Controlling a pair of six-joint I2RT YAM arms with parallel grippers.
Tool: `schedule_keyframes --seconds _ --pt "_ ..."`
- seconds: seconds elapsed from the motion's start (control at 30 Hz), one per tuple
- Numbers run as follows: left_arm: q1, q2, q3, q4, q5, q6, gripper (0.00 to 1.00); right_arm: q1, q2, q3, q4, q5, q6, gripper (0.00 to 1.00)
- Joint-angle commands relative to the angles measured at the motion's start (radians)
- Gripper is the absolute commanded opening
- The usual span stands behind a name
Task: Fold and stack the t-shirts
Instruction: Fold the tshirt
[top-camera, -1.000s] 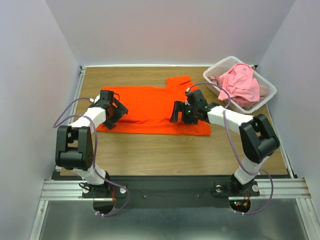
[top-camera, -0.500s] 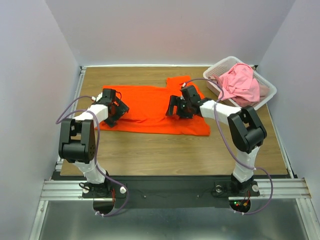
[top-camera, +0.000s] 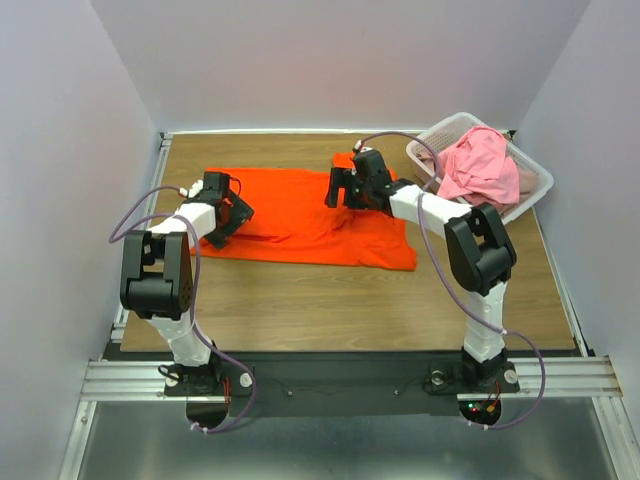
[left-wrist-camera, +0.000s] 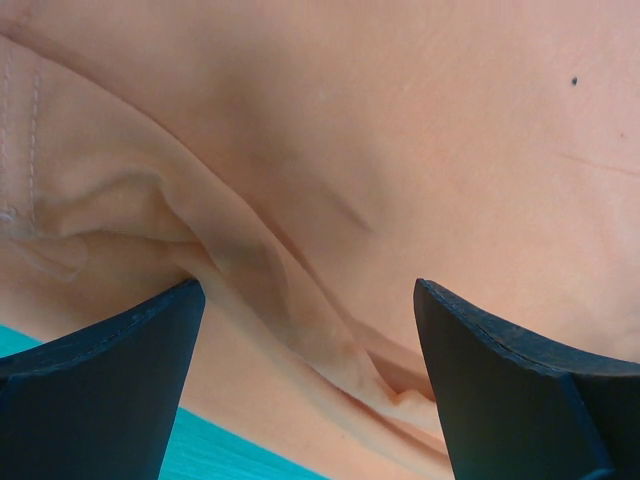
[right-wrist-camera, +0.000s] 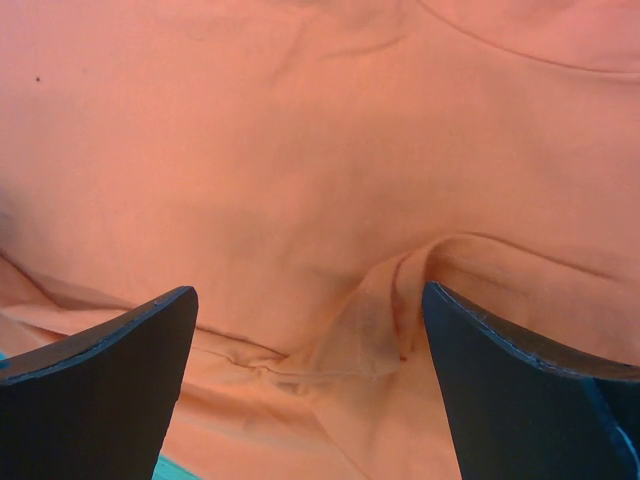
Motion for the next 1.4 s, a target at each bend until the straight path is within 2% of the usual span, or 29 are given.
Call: schedule_keyframes --seconds 0.0,0.13,0.23,0.5,0.63,0.93,1.03,1.13,1.37 --pt "0.013 0.008 0.046 -0.019 -0.049 0.021 0.99 0.007 -0.104 -0.087 0.033 0.061 -0.046 1.00" --pt "0.013 0.022 0.078 -0.033 -0.068 0.018 0.99 0.007 -0.208 -0.255 0.032 0.093 -0.017 1.00" --pt "0.014 0.036 0.101 -0.039 -0.107 0.018 0.99 0.007 -0.297 -0.407 0.035 0.046 0.026 1.00" --pt "0.051 0.161 0.247 -0.024 -0.116 0.067 0.99 0.007 -0.467 -0.657 0.055 0.029 0.083 1.00" --pt "0.066 0.208 0.380 -0.059 -0.134 0.096 0.99 0.007 -0.526 -0.722 0.066 0.026 0.091 1.00" --pt "0.067 0.172 0.580 -0.185 -0.248 0.144 0.99 0.007 -0.524 -0.751 0.064 0.047 0.100 1.00" --pt "0.067 0.098 0.526 -0.170 -0.214 0.150 0.99 0.007 -0.543 -0.736 0.064 0.044 0.095 1.00" --pt "0.067 -0.023 0.321 -0.084 -0.124 0.164 0.99 0.008 -0.547 -0.698 0.064 0.017 0.069 1.00" --pt "0.048 -0.208 0.014 0.007 -0.007 0.127 0.99 0.008 -0.481 -0.575 0.064 -0.039 0.054 1.00"
